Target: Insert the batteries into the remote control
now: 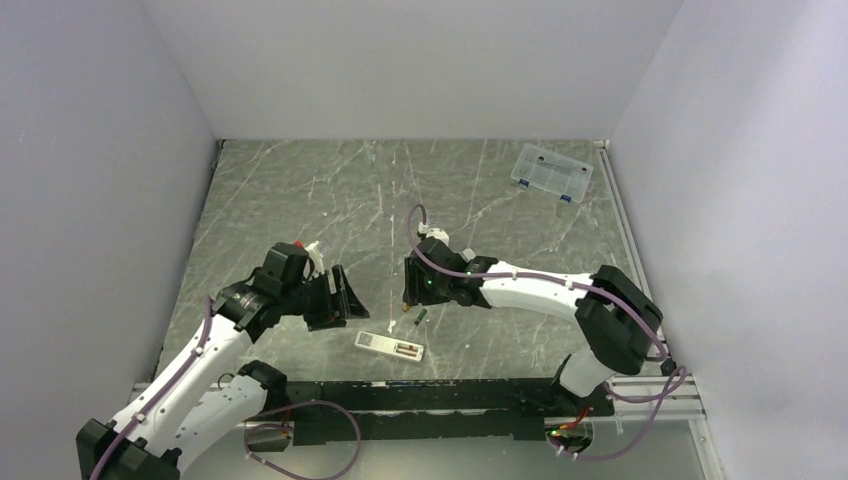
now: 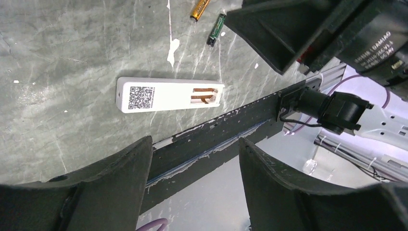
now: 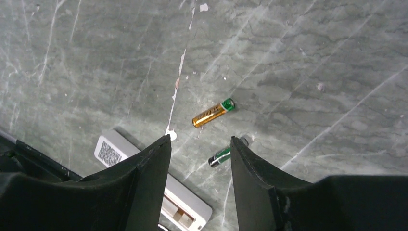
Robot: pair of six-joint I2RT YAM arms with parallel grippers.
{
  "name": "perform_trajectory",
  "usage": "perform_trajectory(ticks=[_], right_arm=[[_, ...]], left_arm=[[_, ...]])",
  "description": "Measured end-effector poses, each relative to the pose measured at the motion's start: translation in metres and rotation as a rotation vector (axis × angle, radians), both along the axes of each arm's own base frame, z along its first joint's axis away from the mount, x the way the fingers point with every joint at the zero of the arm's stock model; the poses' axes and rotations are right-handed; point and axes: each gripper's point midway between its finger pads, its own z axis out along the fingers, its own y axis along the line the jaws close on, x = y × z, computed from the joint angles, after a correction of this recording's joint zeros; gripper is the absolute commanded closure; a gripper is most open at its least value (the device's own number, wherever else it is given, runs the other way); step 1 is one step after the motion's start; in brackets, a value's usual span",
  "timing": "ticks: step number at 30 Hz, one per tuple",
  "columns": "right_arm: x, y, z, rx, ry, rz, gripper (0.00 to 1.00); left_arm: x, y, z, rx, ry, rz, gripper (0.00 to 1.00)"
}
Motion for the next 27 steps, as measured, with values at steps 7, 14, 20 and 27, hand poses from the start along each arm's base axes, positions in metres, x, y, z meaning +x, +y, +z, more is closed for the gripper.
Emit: perform_trajectory(ticks=[7, 14, 20, 27], right_arm=[[0.004, 0.008, -0.010, -0.035, 0.020, -0.016, 0.50], [0.004, 0.002, -0.019, -0.085, 0.031, -0.021, 0.50], [0.004, -0.004, -0.020, -0.137, -0.007, 0.051, 0.50], [0.002, -0.017, -0.013, -0.230, -0.056, 0.190, 0.50]], left_arm=[[-0.007, 0.002, 0.003, 0.011, -0.012, -0.044, 0.28], [-0.010, 0.000, 0.009, -0.007, -0.035, -0.077, 0.29], [-0.014, -0.002, 0.011, -0.023, -0.031, -0.099, 0.29], [-0.016, -0.005, 0.013, -0.039, -0.032, -0.119, 0.29]])
